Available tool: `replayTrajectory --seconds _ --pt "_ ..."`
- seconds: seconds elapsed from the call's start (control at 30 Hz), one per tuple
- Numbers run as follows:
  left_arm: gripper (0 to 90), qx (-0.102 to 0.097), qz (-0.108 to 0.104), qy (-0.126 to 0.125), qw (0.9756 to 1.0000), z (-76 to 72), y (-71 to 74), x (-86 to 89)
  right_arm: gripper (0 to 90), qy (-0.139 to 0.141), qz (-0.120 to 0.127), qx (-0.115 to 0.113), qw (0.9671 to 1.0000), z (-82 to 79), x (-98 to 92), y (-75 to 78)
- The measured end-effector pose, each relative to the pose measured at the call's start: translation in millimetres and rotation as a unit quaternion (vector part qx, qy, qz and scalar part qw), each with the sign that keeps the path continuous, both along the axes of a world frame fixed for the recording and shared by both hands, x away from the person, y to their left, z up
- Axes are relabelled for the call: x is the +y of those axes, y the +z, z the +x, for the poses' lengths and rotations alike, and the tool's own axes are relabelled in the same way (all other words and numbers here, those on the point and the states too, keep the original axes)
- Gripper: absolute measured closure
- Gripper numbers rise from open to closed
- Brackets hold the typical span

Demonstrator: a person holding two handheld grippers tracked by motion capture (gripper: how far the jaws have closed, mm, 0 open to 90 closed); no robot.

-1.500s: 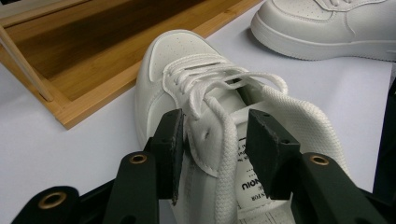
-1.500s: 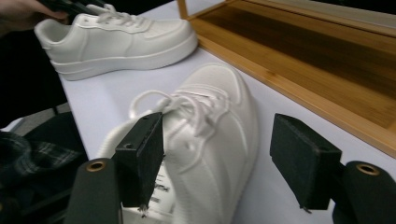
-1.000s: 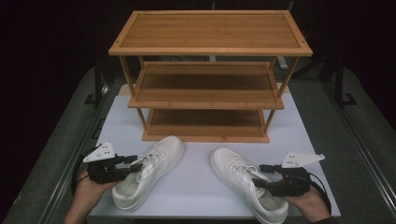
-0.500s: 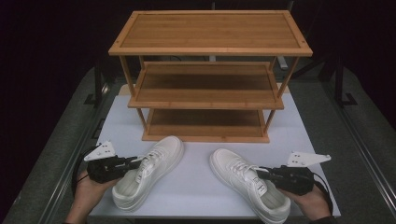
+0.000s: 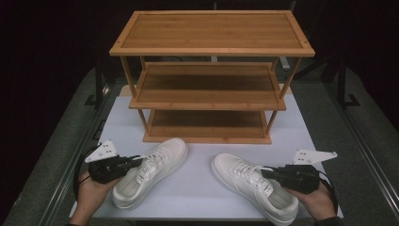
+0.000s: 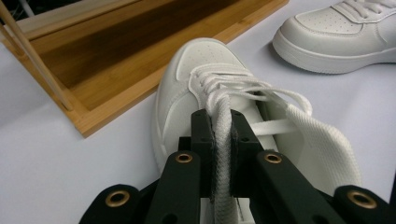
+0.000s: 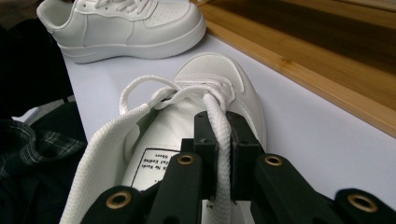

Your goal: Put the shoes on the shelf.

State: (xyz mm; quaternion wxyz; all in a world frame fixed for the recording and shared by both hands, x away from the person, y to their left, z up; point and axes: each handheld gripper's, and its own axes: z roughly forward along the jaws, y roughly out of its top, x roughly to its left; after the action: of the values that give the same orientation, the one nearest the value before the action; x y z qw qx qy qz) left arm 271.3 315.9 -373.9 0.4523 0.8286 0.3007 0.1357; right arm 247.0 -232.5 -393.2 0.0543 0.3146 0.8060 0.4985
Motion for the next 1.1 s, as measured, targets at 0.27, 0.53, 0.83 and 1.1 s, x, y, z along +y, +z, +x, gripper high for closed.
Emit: replayTrajectory --seconds 0.27,0.53,0.83,1.1 --pt "84.2 0.0 -0.038 -0.016 0.9992 -2.7 18.0 1.0 84.3 0.002 0.032 -0.016 0.9994 1.4 -13.6 22.0" --pt "84.2 -0.009 -0.051 -0.035 0.998 -0.7 47.8 -3.8 84.3 0.017 0.03 -0.028 0.999 10.0 -17.9 56.2" --pt "84.2 -0.019 -0.058 -0.048 0.997 8.0 82.3 -10.5 84.3 0.024 0.053 -0.039 0.9975 22.4 -26.9 89.6" --pt "84.2 -0.034 -0.066 -0.059 0.9956 22.9 118.0 -19.6 84.3 0.028 0.075 -0.058 0.9951 38.3 -31.2 125.2"
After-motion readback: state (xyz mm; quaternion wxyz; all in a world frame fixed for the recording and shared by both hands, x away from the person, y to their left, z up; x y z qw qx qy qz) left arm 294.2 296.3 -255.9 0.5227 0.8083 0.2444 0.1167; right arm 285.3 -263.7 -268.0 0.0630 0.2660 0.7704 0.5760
